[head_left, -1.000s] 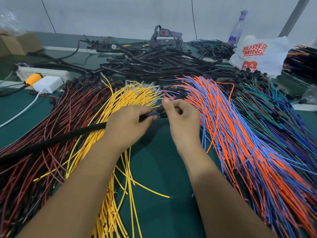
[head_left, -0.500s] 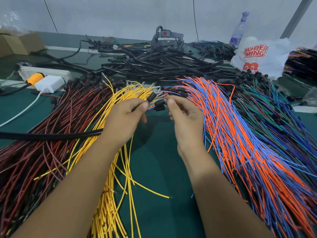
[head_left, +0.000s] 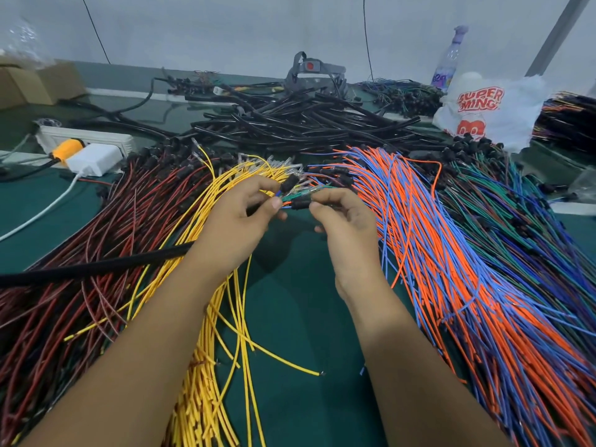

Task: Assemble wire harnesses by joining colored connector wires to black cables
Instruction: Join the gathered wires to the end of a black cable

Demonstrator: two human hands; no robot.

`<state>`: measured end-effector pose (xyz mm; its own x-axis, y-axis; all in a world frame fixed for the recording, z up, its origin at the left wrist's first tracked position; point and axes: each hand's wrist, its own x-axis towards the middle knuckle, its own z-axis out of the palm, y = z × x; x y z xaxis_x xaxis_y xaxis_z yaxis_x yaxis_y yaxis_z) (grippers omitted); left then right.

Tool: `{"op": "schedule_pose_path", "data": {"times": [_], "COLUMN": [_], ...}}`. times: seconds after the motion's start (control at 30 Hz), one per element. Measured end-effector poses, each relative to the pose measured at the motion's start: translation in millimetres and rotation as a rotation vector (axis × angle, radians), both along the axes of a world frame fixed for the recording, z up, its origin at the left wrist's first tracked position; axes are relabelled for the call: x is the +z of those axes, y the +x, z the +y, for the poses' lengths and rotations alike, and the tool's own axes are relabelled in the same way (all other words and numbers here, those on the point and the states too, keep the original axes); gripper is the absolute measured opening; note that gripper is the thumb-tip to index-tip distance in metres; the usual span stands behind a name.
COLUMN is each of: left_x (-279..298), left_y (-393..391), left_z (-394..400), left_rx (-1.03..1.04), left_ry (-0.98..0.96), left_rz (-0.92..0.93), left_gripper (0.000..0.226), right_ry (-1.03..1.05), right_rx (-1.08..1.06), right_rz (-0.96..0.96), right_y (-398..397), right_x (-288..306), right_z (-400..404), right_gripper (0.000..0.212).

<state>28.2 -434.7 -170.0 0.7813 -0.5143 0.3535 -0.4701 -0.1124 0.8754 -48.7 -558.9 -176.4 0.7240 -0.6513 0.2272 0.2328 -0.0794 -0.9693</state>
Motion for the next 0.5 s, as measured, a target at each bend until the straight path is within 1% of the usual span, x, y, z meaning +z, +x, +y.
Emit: {"op": "schedule_pose_path", "data": {"times": [0.17,0.27,0.37,0.5], "left_x": [2.6,5.1,6.1,5.4], "left_y": [1.6,1.8,-0.2,0.5], "left_z": [4.5,6.0,3.7,-1.0], "left_rx": [-0.087,-0.088,-0.101,-0.113], "left_ry": [-0.031,-0.019,0.001,0.048], "left_rz": [0.065,0.110,0.128,0.109], "left_gripper": [0.014,0.009,0.013,0.015], "right_ry": [0.025,0.013,0.006,-0.070], "right_rx": [0.038,0.042,0.070,0.096], "right_rz": [-0.025,-0.020,-0.028,-0.050], "right_y": [1.7,2.1,2.7,3.4], "right_x": [2.9,2.6,2.1,1.2], "right_z": [1.7,1.5,0.4,0.4], "right_gripper": [0.016,0.011,0.017,0.022]}}
